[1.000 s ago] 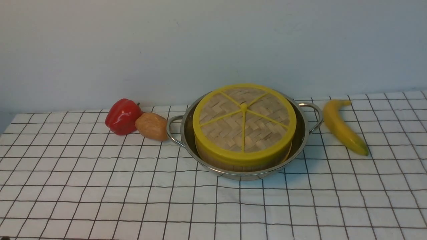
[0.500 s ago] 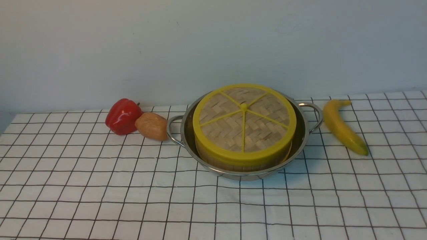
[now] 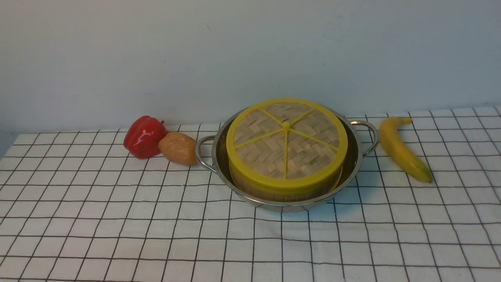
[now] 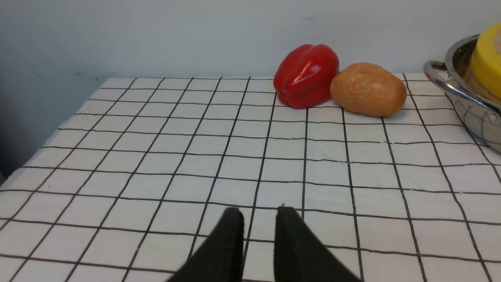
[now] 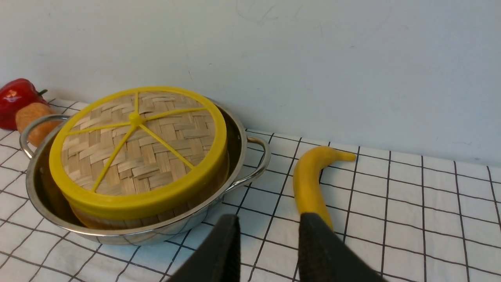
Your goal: Place the steamer in the pot on the white tablecloth, and put the lid on the steamer.
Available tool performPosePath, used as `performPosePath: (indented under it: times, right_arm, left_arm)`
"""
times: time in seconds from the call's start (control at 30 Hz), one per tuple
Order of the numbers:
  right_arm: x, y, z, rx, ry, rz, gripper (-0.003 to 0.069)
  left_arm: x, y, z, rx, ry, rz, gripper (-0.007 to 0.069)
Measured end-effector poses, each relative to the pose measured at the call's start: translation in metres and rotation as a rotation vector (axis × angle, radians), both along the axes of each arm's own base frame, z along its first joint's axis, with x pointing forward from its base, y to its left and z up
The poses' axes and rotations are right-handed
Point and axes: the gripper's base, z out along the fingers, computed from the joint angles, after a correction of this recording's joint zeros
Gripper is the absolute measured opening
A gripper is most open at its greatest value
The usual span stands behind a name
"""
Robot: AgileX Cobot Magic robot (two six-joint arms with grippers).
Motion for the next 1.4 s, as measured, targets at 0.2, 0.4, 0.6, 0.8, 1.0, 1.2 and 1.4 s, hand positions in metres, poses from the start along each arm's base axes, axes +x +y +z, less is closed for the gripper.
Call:
performPosePath:
  times: [0.2, 0.4, 0.6, 0.8, 1.0, 1.2, 1.4]
  right_arm:
    - [0.0, 0.0, 0.0, -0.005, -0.001, 0.0, 0.024]
    - [-0.002, -0.01, -0.015, -0.142, -0.007, -0.046, 0.024]
    - [-0.025, -0.026, -0.066, -0.136, -0.136, -0.206, 0.024]
    - [-0.05, -0.032, -0.11, -0.059, -0.323, -0.319, 0.024]
    - [-0.059, -0.032, -0.118, -0.01, -0.376, -0.352, 0.024]
    - [-0.065, -0.031, -0.124, -0.012, -0.33, -0.348, 0.024]
    - [-0.065, -0.031, -0.133, -0.01, -0.233, -0.345, 0.024]
  left_arm:
    - [0.0, 0.0, 0.0, 0.003, 0.0, 0.0, 0.0132]
    - [0.0, 0.0, 0.0, 0.003, 0.0, 0.0, 0.0144]
    - [0.0, 0.0, 0.0, 0.007, 0.001, 0.0, 0.0158]
    - [0.0, 0.0, 0.0, 0.007, 0.001, 0.0, 0.0167]
    - [0.0, 0.0, 0.0, 0.008, 0.002, -0.001, 0.0181]
    - [0.0, 0.0, 0.0, 0.008, 0.002, -0.001, 0.0191]
    - [0.0, 0.0, 0.0, 0.008, 0.002, -0.001, 0.0201]
